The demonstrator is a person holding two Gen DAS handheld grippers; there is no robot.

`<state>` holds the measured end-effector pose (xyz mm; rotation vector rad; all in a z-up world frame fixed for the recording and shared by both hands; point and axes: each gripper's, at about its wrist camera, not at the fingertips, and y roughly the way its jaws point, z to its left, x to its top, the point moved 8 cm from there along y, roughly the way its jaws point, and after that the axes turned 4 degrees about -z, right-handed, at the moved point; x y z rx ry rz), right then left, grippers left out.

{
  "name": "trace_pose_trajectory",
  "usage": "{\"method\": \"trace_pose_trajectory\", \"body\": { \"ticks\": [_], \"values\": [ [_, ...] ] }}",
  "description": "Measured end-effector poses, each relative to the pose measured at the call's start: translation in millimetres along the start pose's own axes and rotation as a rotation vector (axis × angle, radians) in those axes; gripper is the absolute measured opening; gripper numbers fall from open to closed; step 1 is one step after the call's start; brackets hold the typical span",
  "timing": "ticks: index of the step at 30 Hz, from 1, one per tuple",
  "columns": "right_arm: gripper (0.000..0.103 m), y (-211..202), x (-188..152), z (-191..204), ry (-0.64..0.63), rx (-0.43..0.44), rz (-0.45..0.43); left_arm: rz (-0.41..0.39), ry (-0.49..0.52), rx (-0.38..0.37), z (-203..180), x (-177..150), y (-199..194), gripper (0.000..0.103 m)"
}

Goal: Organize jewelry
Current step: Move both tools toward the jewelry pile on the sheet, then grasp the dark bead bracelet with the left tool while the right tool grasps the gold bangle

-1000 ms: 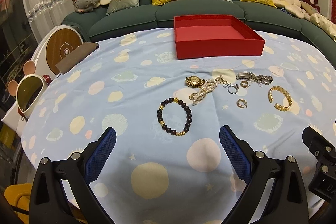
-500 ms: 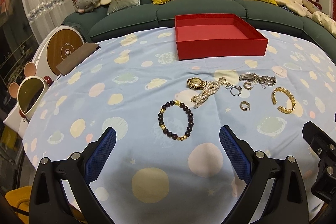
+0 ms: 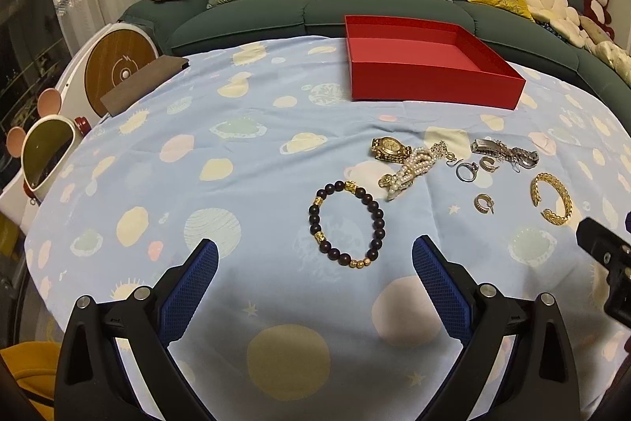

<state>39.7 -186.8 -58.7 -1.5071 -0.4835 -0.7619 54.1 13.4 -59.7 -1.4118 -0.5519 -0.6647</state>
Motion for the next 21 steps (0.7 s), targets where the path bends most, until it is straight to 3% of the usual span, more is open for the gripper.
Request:
{"method": "trace_pose_trajectory", "body": {
  "ticks": [9, 18, 21],
  "values": [
    [0.098, 46, 4, -14, 0.032, -0.014, 0.027, 0.019, -0.041, -0.029, 18, -6, 13, 0.096],
    [0.098, 70, 2, -13, 0.069, 0.007, 0.051, 0.057, -0.045, -0.093, 5, -2, 33, 0.097],
    [0.09, 75, 1, -15, 0.081, 0.009, 0.058, 0.071, -0.027, -0.09, -3, -3, 45, 0.097]
  ]
}}
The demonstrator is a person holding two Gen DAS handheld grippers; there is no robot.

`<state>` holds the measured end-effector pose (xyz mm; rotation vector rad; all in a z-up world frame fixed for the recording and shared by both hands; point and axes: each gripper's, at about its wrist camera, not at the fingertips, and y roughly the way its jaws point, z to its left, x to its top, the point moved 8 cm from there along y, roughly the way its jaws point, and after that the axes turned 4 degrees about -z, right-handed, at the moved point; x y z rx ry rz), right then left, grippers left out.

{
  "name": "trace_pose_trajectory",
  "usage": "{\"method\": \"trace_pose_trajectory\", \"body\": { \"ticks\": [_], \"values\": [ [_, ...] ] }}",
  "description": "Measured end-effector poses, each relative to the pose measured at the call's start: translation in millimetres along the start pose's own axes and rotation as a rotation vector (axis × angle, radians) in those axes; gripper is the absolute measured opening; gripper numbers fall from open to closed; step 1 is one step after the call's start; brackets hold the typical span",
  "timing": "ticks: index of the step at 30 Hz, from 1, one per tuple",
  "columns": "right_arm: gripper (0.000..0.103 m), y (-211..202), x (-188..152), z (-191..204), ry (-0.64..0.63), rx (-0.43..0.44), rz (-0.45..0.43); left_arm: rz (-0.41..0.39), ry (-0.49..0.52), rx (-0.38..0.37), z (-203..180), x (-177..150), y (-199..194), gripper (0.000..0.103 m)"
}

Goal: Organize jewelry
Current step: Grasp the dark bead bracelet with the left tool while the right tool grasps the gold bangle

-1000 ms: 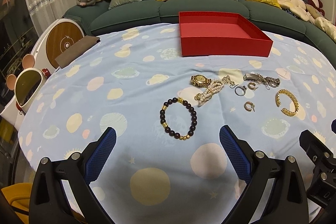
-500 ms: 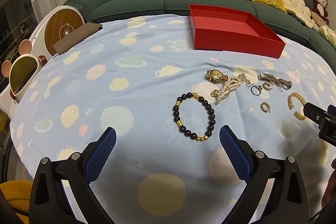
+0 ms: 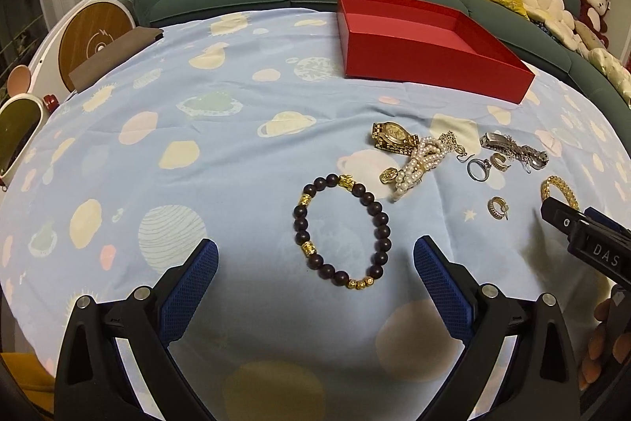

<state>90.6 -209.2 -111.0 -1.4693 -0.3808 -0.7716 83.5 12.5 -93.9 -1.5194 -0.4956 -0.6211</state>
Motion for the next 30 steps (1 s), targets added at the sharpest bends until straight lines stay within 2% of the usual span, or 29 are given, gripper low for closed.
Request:
{"method": "trace_pose_trajectory", "body": {
  "ticks": [3, 7, 9, 12, 14, 15, 17, 19, 21, 23, 26, 30],
  "values": [
    [0.081, 0, 2, -1, -0.022, -0.023, -0.014, 0.015, 0.014, 0.023, -1, -2, 14, 0.097],
    [0.068, -1, 2, -2, -0.04, -0.029, -0.026, 0.026, -0.012, 0.014, 2, -1, 18, 0.097],
    [0.063, -2, 1, -2, -0.05, -0.033, -0.029, 0.018, -0.003, 0.014, 2, 0, 18, 0.093],
    [0.055, -4, 0, -3, -0.052, -0.026, -0.031, -0.003, 0.017, -0.002, -3, 3, 15, 0.073],
    [0.054, -5, 0, -3, -0.046, -0.015, -0.029, -0.012, 0.034, -0.018, -7, 4, 12, 0.056],
    [0.054, -5, 0, -3, -0.046, -0.012, -0.029, -0.017, 0.037, -0.024, -8, 4, 12, 0.051],
    [0.054, -6, 0, -3, -0.045, -0.006, -0.029, -0.02, 0.033, -0.032, -8, 5, 10, 0.027],
    [0.054, -8, 0, -3, -0.04, 0.003, -0.03, -0.012, 0.014, -0.072, -9, 7, 8, 0.013],
    [0.054, -11, 0, -2, -0.037, 0.011, -0.035, 0.007, -0.025, -0.121, -9, 7, 6, 0.013],
    [0.054, -15, 1, -1, -0.04, 0.013, -0.046, -0.006, -0.039, -0.132, -8, 9, 0, 0.0],
    [0.053, -23, 4, 2, -0.041, 0.023, -0.066, -0.019, -0.044, -0.166, -9, 13, -12, 0.0],
    [0.053, -32, 6, 5, -0.049, 0.03, -0.087, -0.034, -0.041, -0.17, -10, 15, -23, 0.0]
  ]
}}
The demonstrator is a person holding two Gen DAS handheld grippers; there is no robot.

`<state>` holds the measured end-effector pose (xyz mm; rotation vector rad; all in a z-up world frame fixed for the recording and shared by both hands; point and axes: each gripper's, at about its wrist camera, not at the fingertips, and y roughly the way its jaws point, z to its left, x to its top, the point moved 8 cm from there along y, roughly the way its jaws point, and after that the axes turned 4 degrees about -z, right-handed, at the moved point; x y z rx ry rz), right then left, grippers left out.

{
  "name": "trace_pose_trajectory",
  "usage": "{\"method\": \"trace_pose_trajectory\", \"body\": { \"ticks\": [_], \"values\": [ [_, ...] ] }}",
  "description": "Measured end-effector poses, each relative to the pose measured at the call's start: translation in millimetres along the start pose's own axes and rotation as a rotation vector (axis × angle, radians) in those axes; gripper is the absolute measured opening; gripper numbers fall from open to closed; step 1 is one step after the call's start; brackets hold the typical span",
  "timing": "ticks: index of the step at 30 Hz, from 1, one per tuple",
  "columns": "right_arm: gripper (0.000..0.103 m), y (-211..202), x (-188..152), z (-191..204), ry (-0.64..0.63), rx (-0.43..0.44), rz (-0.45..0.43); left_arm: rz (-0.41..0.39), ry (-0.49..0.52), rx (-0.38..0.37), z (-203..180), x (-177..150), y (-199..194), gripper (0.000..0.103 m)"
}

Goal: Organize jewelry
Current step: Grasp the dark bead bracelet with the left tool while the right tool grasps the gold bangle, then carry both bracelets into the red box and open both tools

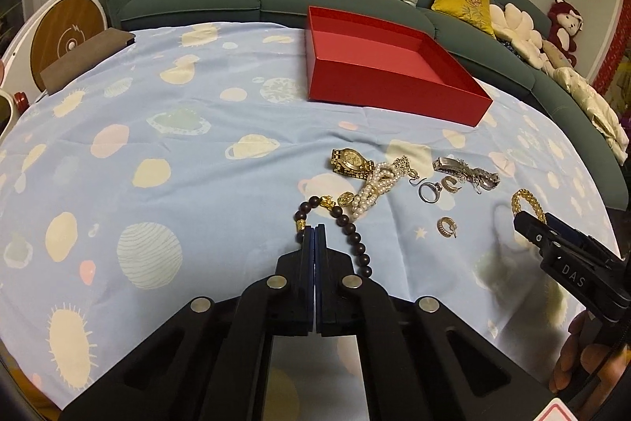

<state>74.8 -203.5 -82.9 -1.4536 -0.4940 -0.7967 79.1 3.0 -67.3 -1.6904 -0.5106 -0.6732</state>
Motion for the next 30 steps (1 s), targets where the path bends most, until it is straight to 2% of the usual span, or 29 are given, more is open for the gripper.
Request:
{"method": "trace_pose_trajectory", "body": {
  "ticks": [6, 11, 16, 18, 21, 23, 30],
  "values": [
    [0.054, 0, -2, -3, 0.017, 0.004, 0.009, 0.061, -0.033, 0.027, 9, -10, 20, 0.003],
    [0.054, -1, -3, -3, 0.025, 0.012, 0.012, 0.043, -0.048, 0.003, 7, -6, 19, 0.005],
    [0.054, 1, -3, -2, 0.025, 0.015, 0.015, 0.034, -0.043, 0.018, 5, -4, 21, 0.02],
    [0.054, 2, -3, -2, 0.024, 0.014, 0.017, 0.059, -0.038, 0.036, 7, -9, 30, 0.02],
    [0.054, 2, -3, -1, 0.024, 0.015, 0.018, 0.037, -0.004, 0.056, 4, -7, 30, 0.02],
    [0.054, 2, -3, -2, 0.024, 0.015, 0.018, 0.037, 0.008, 0.062, 4, -8, 30, 0.006],
    [0.054, 0, -2, 1, 0.02, 0.017, 0.013, 0.027, 0.009, 0.058, 3, -6, 25, 0.005]
  ]
}}
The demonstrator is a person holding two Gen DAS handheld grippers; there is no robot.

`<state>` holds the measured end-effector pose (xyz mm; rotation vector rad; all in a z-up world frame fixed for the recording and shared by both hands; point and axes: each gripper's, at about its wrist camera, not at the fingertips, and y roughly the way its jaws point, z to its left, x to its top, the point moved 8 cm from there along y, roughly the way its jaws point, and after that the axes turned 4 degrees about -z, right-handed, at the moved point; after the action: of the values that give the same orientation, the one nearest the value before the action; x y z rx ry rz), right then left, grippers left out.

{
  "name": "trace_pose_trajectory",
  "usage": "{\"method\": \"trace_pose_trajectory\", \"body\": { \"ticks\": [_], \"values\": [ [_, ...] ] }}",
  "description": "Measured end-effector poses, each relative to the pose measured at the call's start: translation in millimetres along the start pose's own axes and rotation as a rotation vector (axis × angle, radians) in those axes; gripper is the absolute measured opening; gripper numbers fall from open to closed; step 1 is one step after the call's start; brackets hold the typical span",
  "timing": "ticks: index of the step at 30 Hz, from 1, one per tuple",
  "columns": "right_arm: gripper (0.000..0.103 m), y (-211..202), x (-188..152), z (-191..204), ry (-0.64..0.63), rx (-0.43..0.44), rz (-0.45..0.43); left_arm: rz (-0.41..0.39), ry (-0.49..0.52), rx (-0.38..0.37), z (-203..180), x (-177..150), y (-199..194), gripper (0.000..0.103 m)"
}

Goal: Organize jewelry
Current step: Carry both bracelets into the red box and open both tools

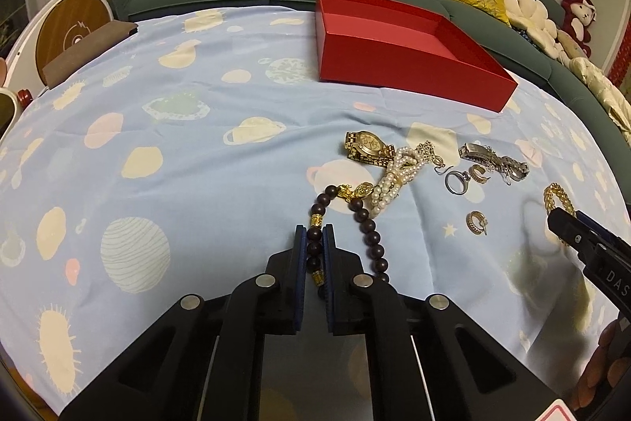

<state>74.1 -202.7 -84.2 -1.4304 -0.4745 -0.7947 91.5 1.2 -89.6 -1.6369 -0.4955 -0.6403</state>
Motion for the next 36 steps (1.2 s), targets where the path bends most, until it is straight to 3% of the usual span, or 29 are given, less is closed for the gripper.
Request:
{"method": "trace_pose_trajectory", "body": {
  "ticks": [10, 14, 21, 25, 31, 36],
  "values": [
    [0.054, -30, 29, 20, -0.008, 0.071, -0.059, -0.132, 0.033, -0.073, -14, 44, -71, 0.005],
    [0.054, -41, 68, 30, -0.009, 0.126, -0.082, -0.183, 0.051, -0.12, -21, 88, -94, 0.005],
    [0.054, -27, 158, 36, -0.047, 0.139, -0.149, -0.284, 0.061, -0.132, -21, 189, -97, 0.005],
    [0.054, -3, 204, 41, -0.067, 0.13, -0.178, -0.337, 0.083, -0.095, -21, 239, -79, 0.005],
    [0.054, 60, 254, 50, -0.057, 0.129, -0.146, -0.332, 0.119, -0.075, -35, 290, -15, 0.005],
    [0.054, 115, 269, 55, -0.052, 0.147, -0.08, -0.262, 0.111, -0.116, -48, 307, 46, 0.005]
  ]
}}
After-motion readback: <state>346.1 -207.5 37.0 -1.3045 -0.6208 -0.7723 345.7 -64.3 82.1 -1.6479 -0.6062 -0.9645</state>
